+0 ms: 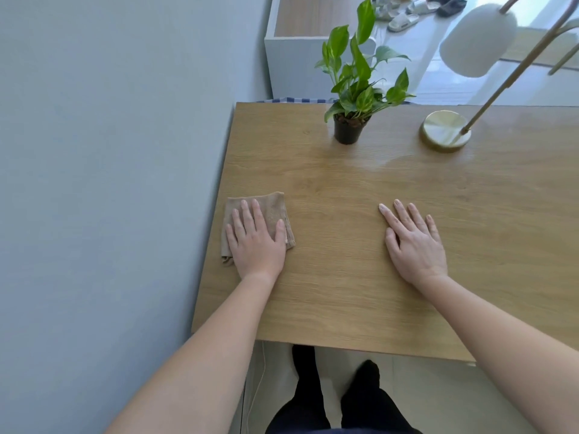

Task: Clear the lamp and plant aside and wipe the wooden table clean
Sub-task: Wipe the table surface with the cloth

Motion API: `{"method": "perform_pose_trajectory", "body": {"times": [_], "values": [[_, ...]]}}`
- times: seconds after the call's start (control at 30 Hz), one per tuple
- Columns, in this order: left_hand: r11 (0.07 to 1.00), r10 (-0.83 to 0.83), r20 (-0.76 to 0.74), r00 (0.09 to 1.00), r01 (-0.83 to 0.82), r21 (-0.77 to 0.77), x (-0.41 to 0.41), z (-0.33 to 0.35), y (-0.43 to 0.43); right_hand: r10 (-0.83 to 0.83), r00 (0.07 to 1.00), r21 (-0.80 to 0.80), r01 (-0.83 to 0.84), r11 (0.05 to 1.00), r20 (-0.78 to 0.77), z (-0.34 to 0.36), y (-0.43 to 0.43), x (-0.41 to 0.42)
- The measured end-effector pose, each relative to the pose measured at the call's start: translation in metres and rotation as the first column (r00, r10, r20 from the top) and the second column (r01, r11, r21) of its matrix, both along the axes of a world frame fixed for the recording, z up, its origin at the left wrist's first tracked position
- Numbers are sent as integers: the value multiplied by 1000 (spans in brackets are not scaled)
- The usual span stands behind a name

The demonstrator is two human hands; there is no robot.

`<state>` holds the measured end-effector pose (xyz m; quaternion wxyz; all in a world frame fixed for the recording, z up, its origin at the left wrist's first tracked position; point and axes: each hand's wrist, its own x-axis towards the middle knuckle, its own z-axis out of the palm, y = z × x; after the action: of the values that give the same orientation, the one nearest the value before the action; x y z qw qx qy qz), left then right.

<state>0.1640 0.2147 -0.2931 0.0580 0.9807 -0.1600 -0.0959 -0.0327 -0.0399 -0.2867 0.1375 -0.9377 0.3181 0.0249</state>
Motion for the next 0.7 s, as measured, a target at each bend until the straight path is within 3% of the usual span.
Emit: {"method": "perform_pose_trajectory", "body": {"times": [0.33,0.53,0.7], "values": [[1000,25,22,999,-26,17,-39,-5,-62,-246,969,2,246,969,-22,7,-86,-62],[998,-66,10,998,66,12,-15,-1,-131,-246,969,-7,246,969,-20,1,-85,-59],[999,-31,-4,1000,31,-13,4,-3,-192,-253,967,-44,251,967,-34,-3,-91,-60]]}}
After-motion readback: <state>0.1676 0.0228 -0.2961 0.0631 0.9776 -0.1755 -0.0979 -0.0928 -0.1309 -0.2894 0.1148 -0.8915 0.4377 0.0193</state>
